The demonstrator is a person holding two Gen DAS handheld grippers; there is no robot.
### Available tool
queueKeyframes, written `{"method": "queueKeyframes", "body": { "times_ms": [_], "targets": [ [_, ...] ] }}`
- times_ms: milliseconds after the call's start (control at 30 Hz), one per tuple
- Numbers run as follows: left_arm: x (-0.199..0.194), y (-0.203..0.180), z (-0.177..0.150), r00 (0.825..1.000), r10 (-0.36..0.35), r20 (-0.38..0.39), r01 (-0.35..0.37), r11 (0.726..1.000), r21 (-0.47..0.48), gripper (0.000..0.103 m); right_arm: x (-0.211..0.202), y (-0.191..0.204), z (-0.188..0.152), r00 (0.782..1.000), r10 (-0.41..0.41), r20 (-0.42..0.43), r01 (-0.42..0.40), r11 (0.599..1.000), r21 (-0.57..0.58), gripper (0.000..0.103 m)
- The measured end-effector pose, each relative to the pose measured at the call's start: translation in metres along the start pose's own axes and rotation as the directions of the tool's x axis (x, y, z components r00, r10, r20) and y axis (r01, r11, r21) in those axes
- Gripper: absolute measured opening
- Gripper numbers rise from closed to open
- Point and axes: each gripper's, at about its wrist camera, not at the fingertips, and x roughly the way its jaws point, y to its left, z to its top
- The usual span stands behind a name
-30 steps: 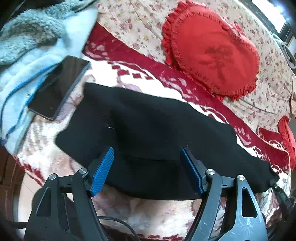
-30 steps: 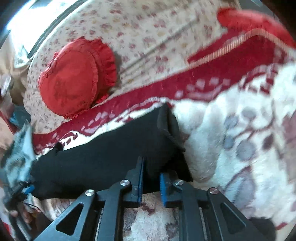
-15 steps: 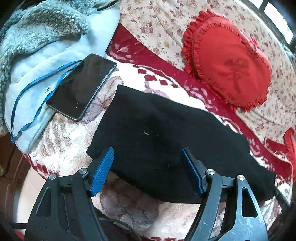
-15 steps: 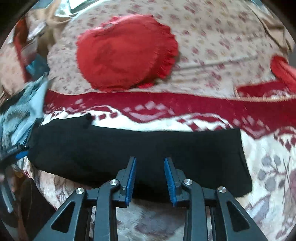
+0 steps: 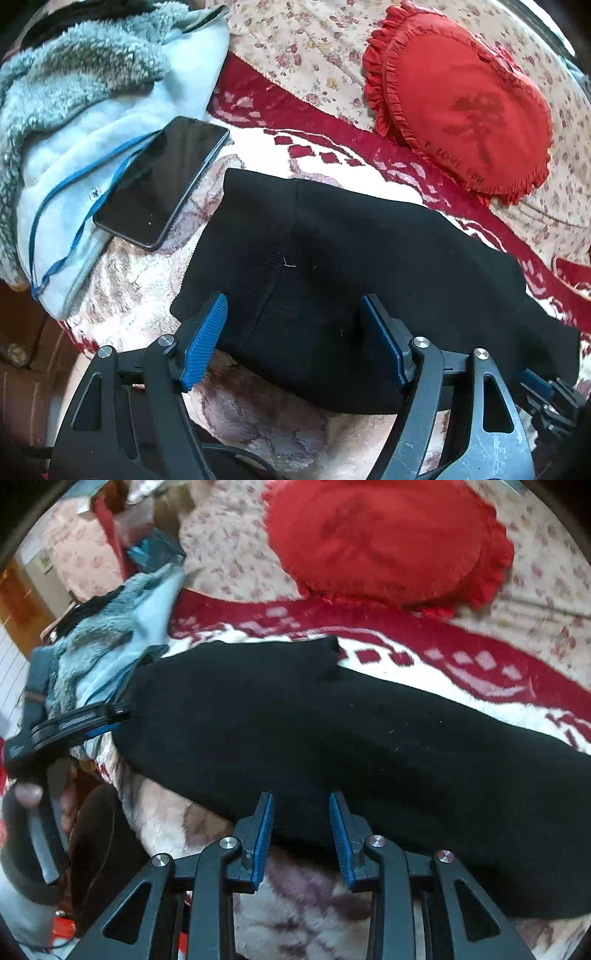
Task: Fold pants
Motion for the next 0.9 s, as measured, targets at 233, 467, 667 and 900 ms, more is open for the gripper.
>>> {"method": "queueKeyframes", "body": {
  "times_ms": [233, 467, 667, 900],
  "targets": [
    [-0.020, 0.001, -0.002, 1.000, -0.011, 0.026, 0.012, 1.000, -0.021, 0.074, -0.009, 0.014, 0.019, 0.999, 0.001, 0.046, 0.000, 1.000, -0.020, 0.030],
    [-0.044, -0.009, -0.008, 0.997, -0.012, 0.079, 0.012, 1.000, 0.006, 0.074, 0.014, 0.033, 0.034, 0.998, -0.040, 0.052, 0.043, 0.997, -0.071, 0.030],
    [-0.051, -0.021, -0.010, 0.995, -0.024, 0.094, 0.021, 0.999, 0.038, 0.074, 0.015, 0.033, 0.029, 0.998, -0.041, 0.054, 0.043, 0.998, -0.043, 0.030],
    [-0.050, -0.034, -0.014, 0.995, -0.038, 0.087, 0.033, 0.998, 0.061, 0.074, 0.011, 0.006, 0.022, 0.997, -0.071, 0.040, 0.070, 0.997, 0.024, 0.030]
  ]
}}
